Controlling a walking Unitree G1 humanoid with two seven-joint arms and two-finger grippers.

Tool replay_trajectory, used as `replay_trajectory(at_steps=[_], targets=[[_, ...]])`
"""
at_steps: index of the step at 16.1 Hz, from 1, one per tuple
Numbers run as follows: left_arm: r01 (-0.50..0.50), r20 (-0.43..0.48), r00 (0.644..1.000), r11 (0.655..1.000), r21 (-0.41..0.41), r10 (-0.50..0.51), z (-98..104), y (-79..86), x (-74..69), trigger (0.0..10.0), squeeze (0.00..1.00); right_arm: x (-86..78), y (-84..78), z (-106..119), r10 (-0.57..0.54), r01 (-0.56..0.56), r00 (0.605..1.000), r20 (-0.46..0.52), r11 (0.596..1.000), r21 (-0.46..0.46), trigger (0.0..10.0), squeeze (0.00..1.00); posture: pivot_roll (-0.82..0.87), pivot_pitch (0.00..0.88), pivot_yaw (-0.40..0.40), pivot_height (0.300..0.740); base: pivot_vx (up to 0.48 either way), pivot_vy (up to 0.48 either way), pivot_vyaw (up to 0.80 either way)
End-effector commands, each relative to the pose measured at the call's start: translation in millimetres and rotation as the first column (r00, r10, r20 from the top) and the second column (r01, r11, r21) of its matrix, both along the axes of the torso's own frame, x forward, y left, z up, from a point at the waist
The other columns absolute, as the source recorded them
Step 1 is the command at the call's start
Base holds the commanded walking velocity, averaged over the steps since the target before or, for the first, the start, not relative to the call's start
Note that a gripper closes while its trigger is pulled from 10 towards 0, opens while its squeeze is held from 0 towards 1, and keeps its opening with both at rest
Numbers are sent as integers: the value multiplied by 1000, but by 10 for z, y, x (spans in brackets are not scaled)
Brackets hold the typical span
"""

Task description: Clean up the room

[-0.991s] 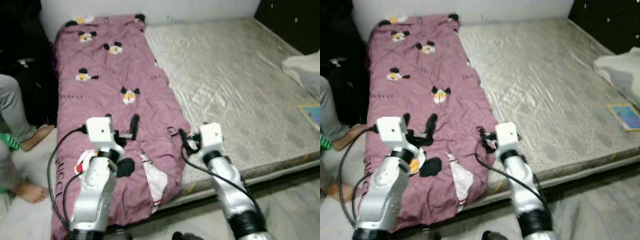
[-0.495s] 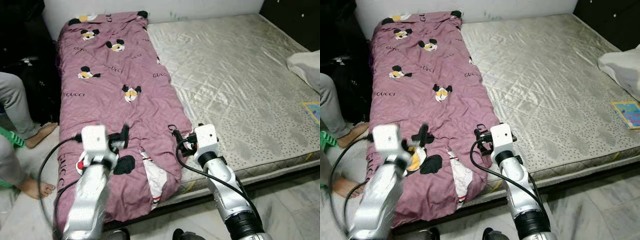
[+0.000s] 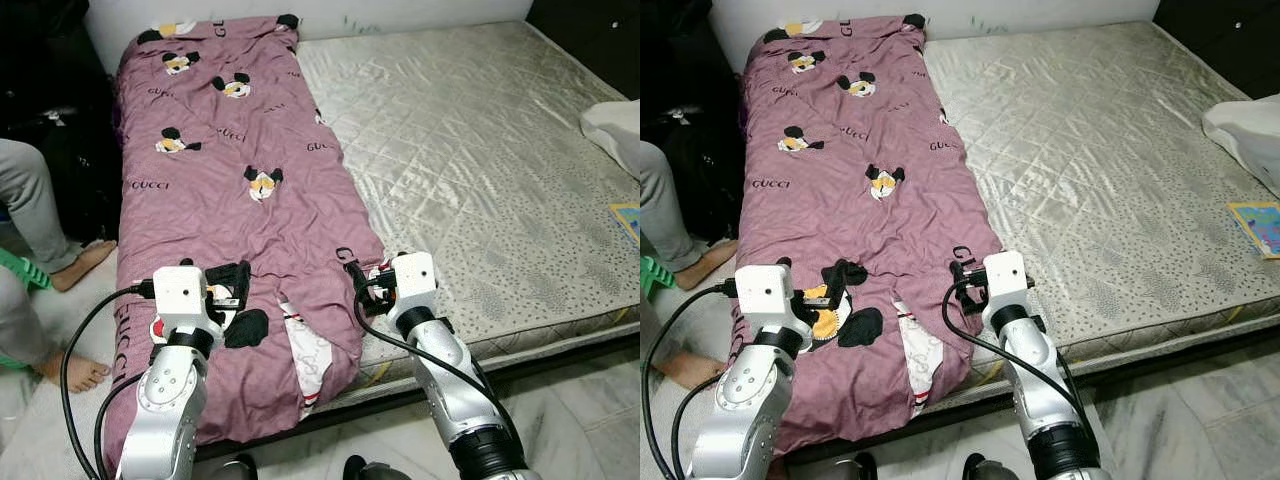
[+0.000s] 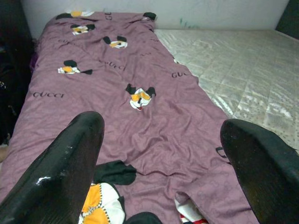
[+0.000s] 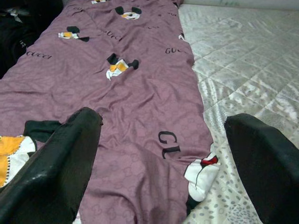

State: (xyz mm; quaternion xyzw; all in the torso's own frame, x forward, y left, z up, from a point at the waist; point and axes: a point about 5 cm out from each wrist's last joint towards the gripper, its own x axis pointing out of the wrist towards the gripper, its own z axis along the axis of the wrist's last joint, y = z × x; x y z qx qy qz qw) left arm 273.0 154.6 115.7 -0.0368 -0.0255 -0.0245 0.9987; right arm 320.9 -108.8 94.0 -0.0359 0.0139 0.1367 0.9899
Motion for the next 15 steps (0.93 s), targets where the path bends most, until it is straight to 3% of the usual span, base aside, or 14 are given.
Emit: replay_trajectory(at_steps=[1, 15], targets=[[-14, 6, 1000, 1000, 15, 14, 12, 23, -19, 10000, 0, -20, 4, -10, 6, -6, 1000, -8, 1000, 8, 10000, 0, 35, 235, -14, 724, 0, 0, 0], [-16, 26, 1000, 1000, 20, 16, 42, -8, 40, 10000, 0, 13, 4, 5, 18, -18, 1000, 2, 1000, -3, 10000, 0, 35, 209, -19, 631, 0, 0, 0]])
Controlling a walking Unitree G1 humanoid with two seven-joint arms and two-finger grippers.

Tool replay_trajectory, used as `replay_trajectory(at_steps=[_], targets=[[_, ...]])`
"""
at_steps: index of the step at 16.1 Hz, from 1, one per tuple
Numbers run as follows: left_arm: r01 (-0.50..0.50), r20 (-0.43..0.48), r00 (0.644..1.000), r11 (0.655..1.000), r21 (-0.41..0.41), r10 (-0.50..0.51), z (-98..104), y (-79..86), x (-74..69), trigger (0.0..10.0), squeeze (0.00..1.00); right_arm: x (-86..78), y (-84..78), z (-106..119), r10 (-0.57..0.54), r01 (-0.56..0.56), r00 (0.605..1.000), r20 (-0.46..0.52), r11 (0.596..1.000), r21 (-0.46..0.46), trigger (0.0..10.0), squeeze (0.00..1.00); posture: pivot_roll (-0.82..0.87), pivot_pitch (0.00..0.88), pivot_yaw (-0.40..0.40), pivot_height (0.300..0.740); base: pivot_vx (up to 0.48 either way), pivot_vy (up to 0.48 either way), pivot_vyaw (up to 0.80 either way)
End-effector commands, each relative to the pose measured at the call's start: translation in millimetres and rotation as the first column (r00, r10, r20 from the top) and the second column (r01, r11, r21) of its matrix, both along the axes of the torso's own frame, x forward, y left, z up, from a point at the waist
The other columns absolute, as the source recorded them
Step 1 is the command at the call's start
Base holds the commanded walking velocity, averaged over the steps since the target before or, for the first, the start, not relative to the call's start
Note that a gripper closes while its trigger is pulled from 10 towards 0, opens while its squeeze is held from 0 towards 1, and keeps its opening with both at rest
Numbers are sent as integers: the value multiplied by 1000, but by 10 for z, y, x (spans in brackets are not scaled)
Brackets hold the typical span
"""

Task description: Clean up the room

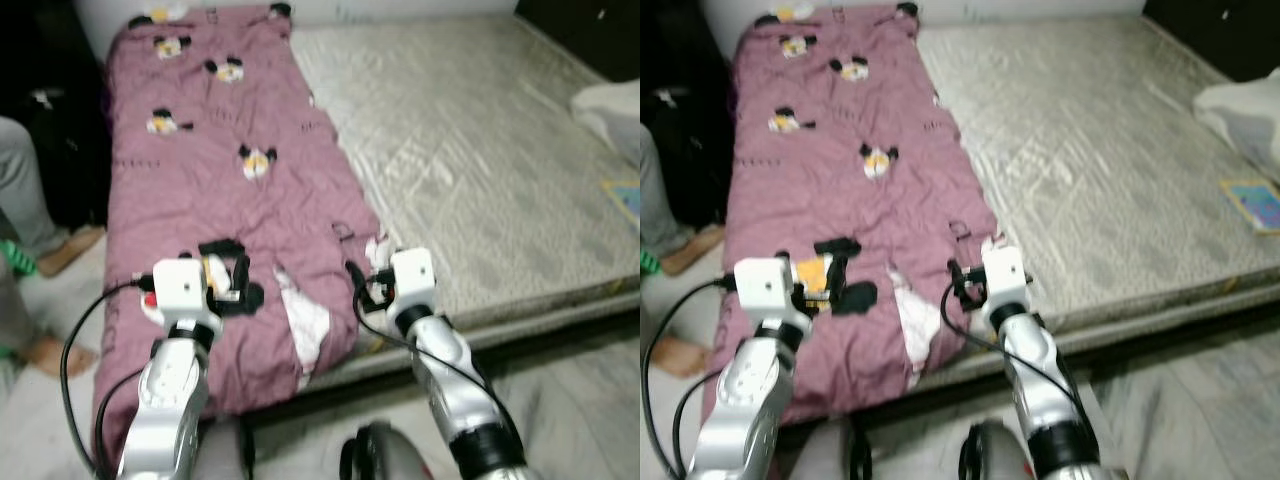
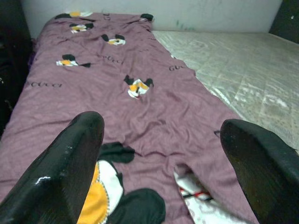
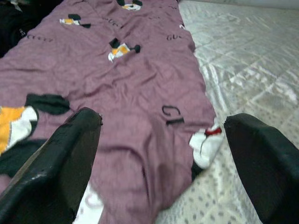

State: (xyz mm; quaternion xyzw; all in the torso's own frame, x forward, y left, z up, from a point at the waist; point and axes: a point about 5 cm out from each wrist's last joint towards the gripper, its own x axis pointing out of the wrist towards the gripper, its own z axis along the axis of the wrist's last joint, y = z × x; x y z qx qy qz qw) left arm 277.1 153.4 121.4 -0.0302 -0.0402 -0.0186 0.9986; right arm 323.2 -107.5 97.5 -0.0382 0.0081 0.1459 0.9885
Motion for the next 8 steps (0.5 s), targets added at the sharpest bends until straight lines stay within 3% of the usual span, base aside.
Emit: replay_trajectory(at_steps=[1, 8], targets=[[-4, -2, 1000, 1000, 8, 4, -11, 1, 4, 10000, 0, -12, -7, -33, 0, 0, 1000, -9, 1000, -1, 10000, 0, 35, 209, -19, 631, 0, 0, 0], [-54, 10, 999, 999, -11, 54, -2, 37, 10, 10000, 0, -11, 12, -49, 15, -15, 1000, -20, 1000, -6, 10000, 0, 35, 217, -24, 631, 0, 0, 0]])
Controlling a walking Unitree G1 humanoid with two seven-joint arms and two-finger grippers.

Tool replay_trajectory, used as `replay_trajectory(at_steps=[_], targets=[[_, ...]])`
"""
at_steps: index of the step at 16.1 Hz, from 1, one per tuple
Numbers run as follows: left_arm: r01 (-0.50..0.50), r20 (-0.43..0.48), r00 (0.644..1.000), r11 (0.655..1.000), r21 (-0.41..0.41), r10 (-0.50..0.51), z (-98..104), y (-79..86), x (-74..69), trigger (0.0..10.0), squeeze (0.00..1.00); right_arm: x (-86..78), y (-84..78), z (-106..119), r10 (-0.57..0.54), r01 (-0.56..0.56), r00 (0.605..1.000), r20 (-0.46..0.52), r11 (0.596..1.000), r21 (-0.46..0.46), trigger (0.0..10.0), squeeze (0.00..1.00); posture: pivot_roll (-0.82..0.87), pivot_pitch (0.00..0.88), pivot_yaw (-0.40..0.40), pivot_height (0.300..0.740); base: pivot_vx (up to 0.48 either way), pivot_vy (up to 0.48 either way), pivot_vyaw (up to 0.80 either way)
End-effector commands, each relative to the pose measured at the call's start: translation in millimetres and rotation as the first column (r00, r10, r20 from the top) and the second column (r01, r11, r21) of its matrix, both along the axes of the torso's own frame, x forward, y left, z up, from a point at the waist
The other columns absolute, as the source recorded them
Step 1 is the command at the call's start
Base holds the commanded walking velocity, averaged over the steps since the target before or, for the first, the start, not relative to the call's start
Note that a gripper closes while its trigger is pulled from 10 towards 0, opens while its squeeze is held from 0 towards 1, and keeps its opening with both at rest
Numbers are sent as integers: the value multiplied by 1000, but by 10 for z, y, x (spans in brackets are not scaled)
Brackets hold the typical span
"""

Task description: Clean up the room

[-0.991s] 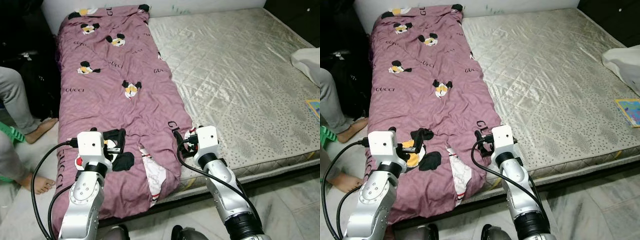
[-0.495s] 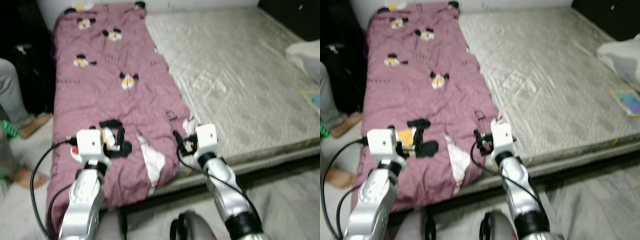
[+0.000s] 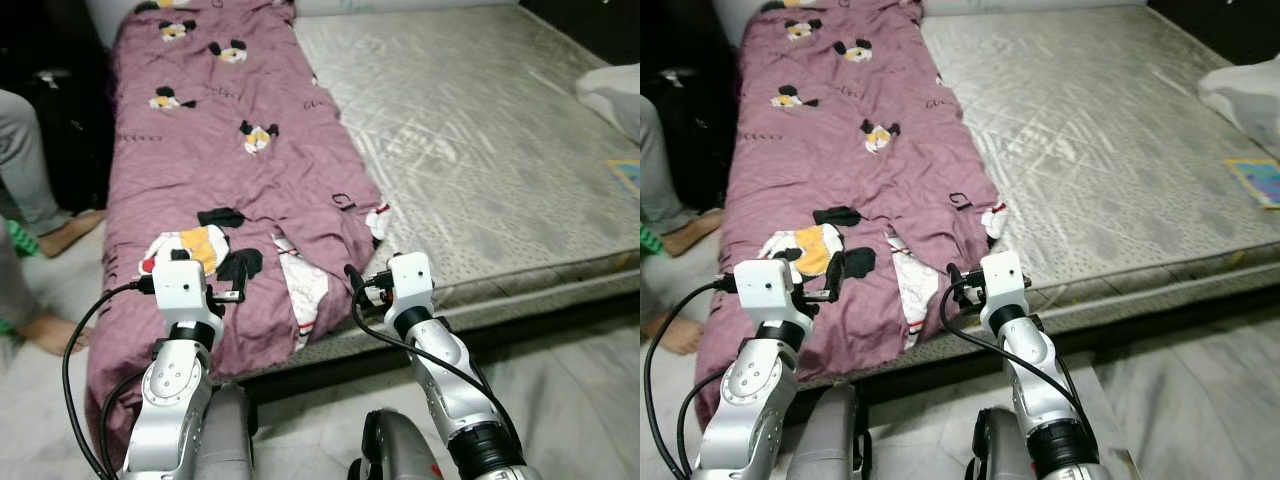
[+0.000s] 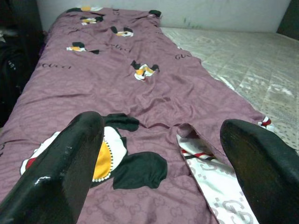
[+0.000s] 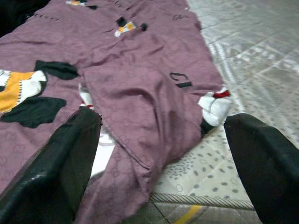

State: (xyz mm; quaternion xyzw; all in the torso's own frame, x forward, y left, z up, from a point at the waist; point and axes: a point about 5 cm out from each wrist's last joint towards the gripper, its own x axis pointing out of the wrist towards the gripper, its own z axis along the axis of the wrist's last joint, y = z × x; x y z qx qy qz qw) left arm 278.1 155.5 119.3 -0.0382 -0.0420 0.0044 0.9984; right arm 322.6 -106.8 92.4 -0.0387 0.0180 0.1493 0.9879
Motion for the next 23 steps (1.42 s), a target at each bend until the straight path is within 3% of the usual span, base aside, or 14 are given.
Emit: replay_trajectory(at_steps=[1, 4, 5, 12, 13, 15, 20, 23], targets=[[-22, 1, 1000, 1000, 9, 22, -1, 34, -12, 10000, 0, -3, 5, 3, 11, -11, 1000, -1, 1000, -2, 10000, 0, 36, 221, -25, 631, 0, 0, 0], [-70, -28, 997, 997, -14, 70, -48, 91, -16, 10000, 0, 1, 6, 5, 12, -12, 1000, -2, 1000, -3, 10000, 0, 34, 225, -25, 631, 0, 0, 0], [-104, -72, 992, 991, -78, 99, -90, 124, -14, 10000, 0, 3, 7, 5, 12, -12, 1000, -2, 1000, -2, 10000, 0, 34, 226, -26, 631, 0, 0, 0], [-94, -101, 992, 984, -153, 80, -109, 96, -24, 10000, 0, 18, 8, 12, 11, -11, 1000, 0, 1000, 1, 10000, 0, 35, 228, -26, 631, 0, 0, 0], [-78, -64, 995, 997, -10, 77, -74, 97, -20, 10000, 0, 19, 10, 13, 11, -11, 1000, 1, 1000, 1, 10000, 0, 35, 227, -25, 631, 0, 0, 0], [-61, -15, 998, 984, 168, 64, -36, 94, -27, 10000, 0, 22, 9, 14, 9, -9, 1000, 1, 1000, 1, 10000, 0, 35, 228, -25, 631, 0, 0, 0], [-53, 31, 998, 964, 260, 47, -20, 74, -46, 10000, 0, 26, 11, 16, 7, -7, 1000, 2, 1000, 0, 10000, 0, 35, 226, -23, 631, 0, 0, 0], [-50, 30, 999, 965, 259, 44, -33, 69, -45, 10000, 0, 23, 14, 18, 11, -11, 1000, 4, 1000, 5, 10000, 0, 35, 227, -22, 631, 0, 0, 0]])
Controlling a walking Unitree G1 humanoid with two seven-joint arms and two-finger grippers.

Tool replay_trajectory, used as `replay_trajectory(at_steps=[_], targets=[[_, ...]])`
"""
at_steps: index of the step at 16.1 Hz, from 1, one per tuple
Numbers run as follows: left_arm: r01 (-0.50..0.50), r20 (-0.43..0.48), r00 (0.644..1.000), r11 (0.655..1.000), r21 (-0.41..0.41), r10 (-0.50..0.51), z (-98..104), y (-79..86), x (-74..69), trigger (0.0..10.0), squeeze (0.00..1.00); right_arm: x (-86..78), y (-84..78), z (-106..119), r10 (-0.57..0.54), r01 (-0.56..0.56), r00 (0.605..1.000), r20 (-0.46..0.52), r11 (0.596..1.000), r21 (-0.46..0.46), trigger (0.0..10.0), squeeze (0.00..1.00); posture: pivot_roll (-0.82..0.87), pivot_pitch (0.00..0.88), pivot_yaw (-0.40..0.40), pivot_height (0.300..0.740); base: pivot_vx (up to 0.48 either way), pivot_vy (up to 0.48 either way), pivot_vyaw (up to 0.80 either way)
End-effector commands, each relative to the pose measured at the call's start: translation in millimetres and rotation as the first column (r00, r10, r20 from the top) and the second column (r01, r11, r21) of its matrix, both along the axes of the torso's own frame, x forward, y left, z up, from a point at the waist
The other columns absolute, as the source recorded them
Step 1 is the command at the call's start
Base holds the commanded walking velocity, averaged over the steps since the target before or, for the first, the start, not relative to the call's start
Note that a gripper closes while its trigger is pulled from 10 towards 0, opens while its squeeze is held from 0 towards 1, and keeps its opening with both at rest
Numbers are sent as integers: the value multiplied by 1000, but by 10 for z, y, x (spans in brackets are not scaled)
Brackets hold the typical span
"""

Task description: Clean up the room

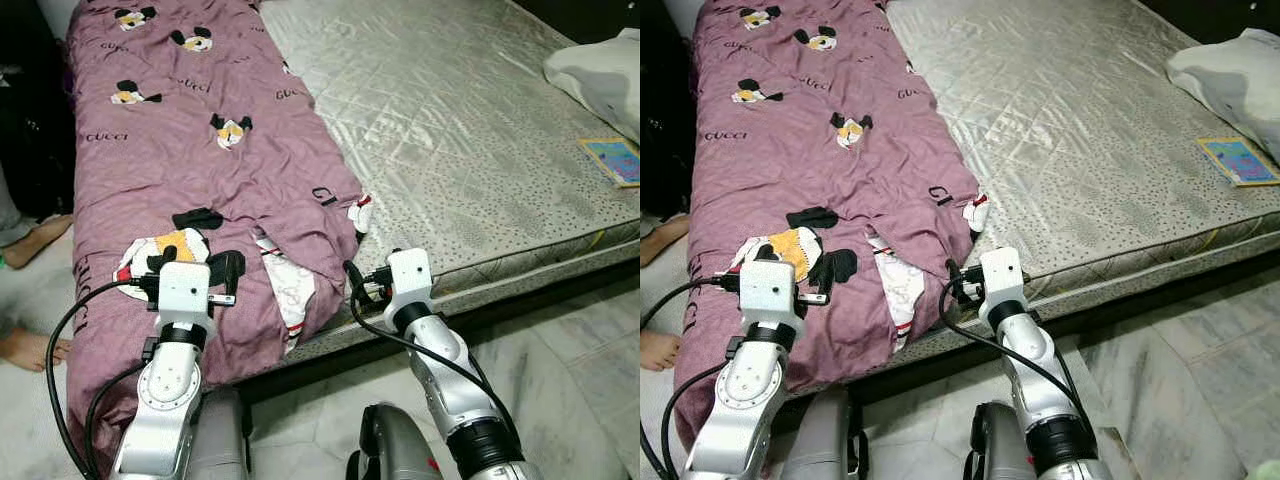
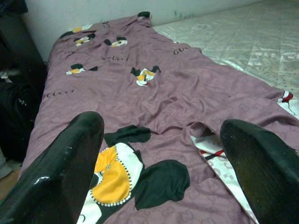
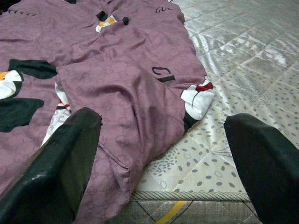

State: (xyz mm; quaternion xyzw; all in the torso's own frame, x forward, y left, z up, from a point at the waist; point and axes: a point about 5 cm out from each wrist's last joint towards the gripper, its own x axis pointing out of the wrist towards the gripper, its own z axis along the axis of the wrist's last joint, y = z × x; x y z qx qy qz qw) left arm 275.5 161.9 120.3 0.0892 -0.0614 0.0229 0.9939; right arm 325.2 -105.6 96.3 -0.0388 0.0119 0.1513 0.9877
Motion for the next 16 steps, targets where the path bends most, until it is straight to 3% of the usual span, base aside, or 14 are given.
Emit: replay_trajectory(at_steps=[1, 7, 14, 16], targets=[[2, -13, 1000, 1000, 9, -2, -45, 3, -18, 10000, 0, -3, 2, -21, 6, -6, 1000, -9, 1000, 5, 10000, 0, 35, 227, -22, 618, 0, 0, 0], [-1, -10, 1000, 1000, 0, 1, -58, 5, -6, 10000, 0, 2, 6, -25, 13, -13, 1000, -11, 1000, 3, 10000, 0, 37, 219, -21, 553, 0, 0, 0], [-26, -17, 1000, 999, -31, 26, -73, 45, 3, 10000, 0, 3, 25, -13, 34, -34, 999, -2, 999, 10, 10000, 0, 37, 213, -21, 543, 0, 0, 0], [-27, -16, 1000, 999, -31, 26, -72, 47, 3, 10000, 0, -5, 46, -5, 48, -48, 999, 9, 999, 3, 10000, 0, 39, 209, -21, 543, 0, 0, 781]])
